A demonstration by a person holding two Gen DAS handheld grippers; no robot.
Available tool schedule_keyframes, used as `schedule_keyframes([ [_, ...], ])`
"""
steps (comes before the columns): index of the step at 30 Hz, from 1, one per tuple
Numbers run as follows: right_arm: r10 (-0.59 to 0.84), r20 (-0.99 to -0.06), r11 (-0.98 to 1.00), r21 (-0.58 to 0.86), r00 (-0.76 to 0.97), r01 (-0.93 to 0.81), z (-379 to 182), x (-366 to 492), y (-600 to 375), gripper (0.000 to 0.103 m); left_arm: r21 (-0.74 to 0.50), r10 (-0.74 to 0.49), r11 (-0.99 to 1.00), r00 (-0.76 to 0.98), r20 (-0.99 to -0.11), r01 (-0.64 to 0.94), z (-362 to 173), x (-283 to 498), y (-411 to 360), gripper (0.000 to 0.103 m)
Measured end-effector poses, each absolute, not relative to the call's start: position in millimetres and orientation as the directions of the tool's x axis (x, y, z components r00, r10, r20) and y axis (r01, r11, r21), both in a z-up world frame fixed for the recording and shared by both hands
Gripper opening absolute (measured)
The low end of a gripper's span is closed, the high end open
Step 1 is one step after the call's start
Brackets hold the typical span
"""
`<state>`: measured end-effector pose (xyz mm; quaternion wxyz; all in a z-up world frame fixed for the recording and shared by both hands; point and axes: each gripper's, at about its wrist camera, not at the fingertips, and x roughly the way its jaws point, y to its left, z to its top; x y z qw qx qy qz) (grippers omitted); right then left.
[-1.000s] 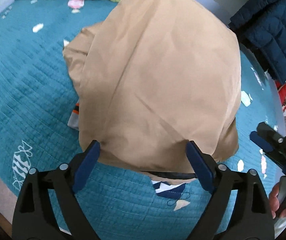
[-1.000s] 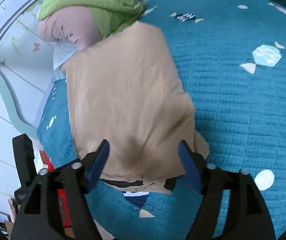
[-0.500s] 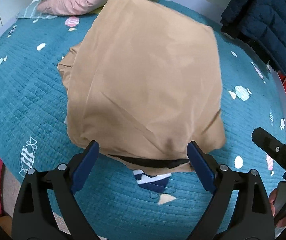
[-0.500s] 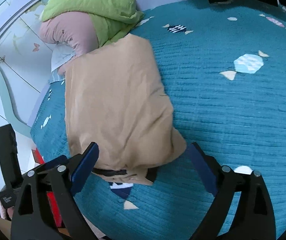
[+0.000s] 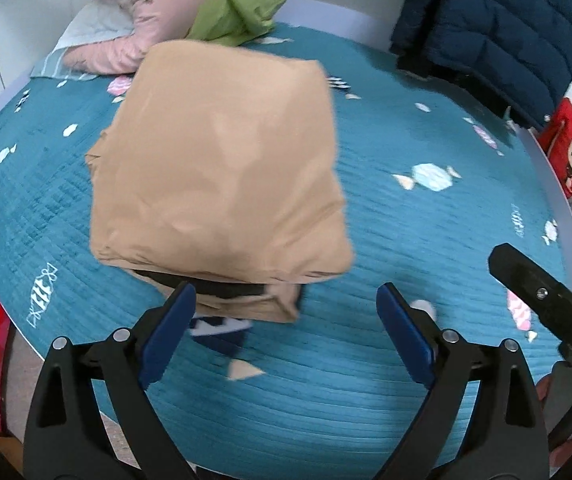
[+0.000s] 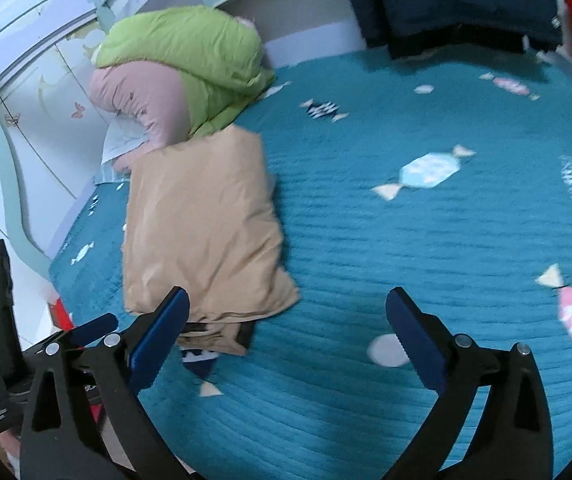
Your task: Fold large clothes
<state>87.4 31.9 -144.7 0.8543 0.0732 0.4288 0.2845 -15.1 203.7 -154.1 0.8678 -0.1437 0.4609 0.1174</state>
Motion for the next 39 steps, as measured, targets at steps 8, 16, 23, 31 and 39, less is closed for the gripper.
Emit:
schedule_keyframes([
  [8,0.428,-0.623,0.902,0.250,0.654,-0.352,-120.8,73.9,-16.3,0.095,-0.130,0.075,0.952,0.622,-0.780,-0.278,-126.2,-12.0,143.3,0.093],
  [16,0.321,-0.447,0.947,0.170,0.835,-0.272,-92.4,52.1,-49.1,0.095,-0.176,0.077,0.951,0.748,-0.659,-0.254,-93.6,-22.1,111.9,0.093],
  [23,0.363,-0.359,0.921,0.279,0.860,-0.272,-82.8,43.1,-75.5,0.095,-0.066,0.209,0.950,0.776,-0.594,-0.306,-73.8,-32.5,86.6,0.098],
  [31,0.385,-0.333,0.910,0.291,0.861,-0.294,-80.5,31.1,-84.5,0.096,-0.011,0.204,0.964,0.768,-0.607,-0.265,-73.4,-40.6,71.2,0.098],
  [39,0.378,-0.353,0.919,0.254,0.856,-0.301,-88.8,22.9,-84.2,0.096,-0.020,0.228,0.950,0.735,-0.638,-0.312,-84.6,-47.4,77.9,0.098],
])
